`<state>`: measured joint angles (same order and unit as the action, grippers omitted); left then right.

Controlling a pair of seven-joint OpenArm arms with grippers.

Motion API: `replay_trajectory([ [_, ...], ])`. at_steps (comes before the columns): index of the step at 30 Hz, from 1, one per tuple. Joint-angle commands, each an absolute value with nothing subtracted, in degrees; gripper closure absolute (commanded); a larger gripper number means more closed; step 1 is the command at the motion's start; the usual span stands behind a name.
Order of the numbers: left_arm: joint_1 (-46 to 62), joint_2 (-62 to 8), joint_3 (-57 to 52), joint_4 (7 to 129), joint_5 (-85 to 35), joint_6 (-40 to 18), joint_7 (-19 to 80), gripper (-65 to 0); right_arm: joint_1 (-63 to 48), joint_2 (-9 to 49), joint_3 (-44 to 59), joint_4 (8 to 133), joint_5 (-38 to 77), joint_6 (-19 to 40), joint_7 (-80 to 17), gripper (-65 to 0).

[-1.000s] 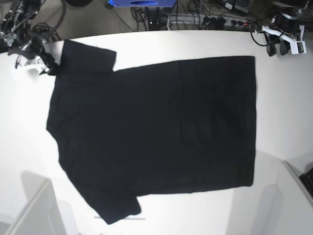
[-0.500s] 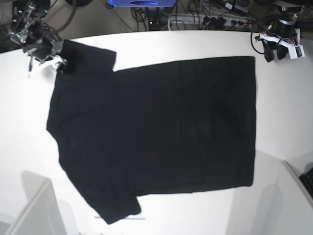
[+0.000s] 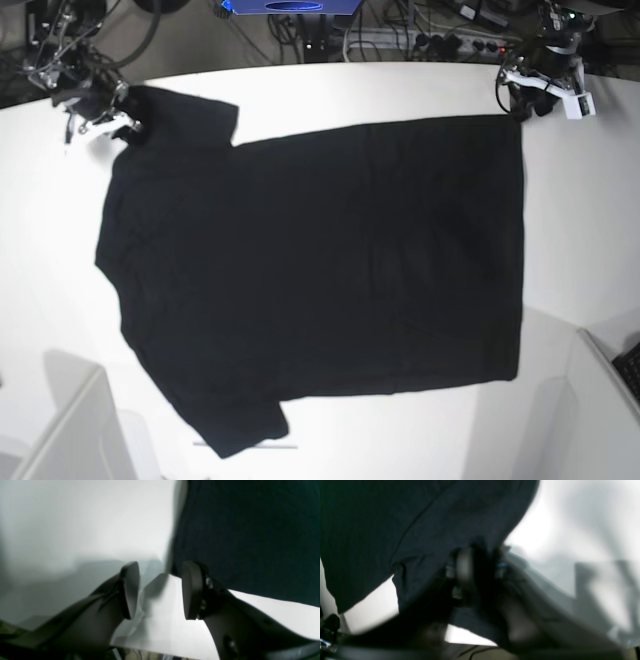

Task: Fold the T-shirt properly
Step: 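Move both grippers to the shirt's shoulder corners and grasp them, then lift the shoulder edge with both grippers and pull it toward the robot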

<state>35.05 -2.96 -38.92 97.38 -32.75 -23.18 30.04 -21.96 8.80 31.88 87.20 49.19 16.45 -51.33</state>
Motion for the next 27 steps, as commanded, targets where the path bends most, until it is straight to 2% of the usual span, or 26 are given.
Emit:
replay_trajectory([
  [1, 35.3, -3.38, -39.34, 97.98, -33.45, -23.52, 28.88, -27.3, -22.02, 8.84, 31.43, 85.76, 45.49, 15.34, -54.99, 0.0],
  [10, 33.19, -2.86, -39.34, 94.55, -33.45, -23.52, 29.05, -27.2, -20.44, 9.01, 31.43, 82.42, 45.58, 15.43, -54.99, 0.0],
  [17, 28.79, -2.86, -39.43, 92.62, -33.45, -23.52, 37.67, -27.2, -20.26, 9.01, 31.43, 82.51, 45.58, 15.43, -54.99, 0.0],
  [24, 27.74, -2.15, -39.34, 92.35, -33.36, -23.52, 38.55, -26.3, -20.62, 9.1, 31.43, 82.59, 45.49, 15.43, -54.73, 0.0],
  [26, 27.74, -2.15, -38.37, 92.35, -33.36, -23.52, 38.55, -21.6, -20.62, 9.1, 31.43, 82.59, 45.49, 15.43, -54.64, 0.0],
  [27, 27.82, -2.33, -37.49, 92.35, -33.36, -23.52, 38.55, -15.6, -20.62, 9.1, 31.43, 82.59, 45.49, 15.43, -54.64, 0.0],
])
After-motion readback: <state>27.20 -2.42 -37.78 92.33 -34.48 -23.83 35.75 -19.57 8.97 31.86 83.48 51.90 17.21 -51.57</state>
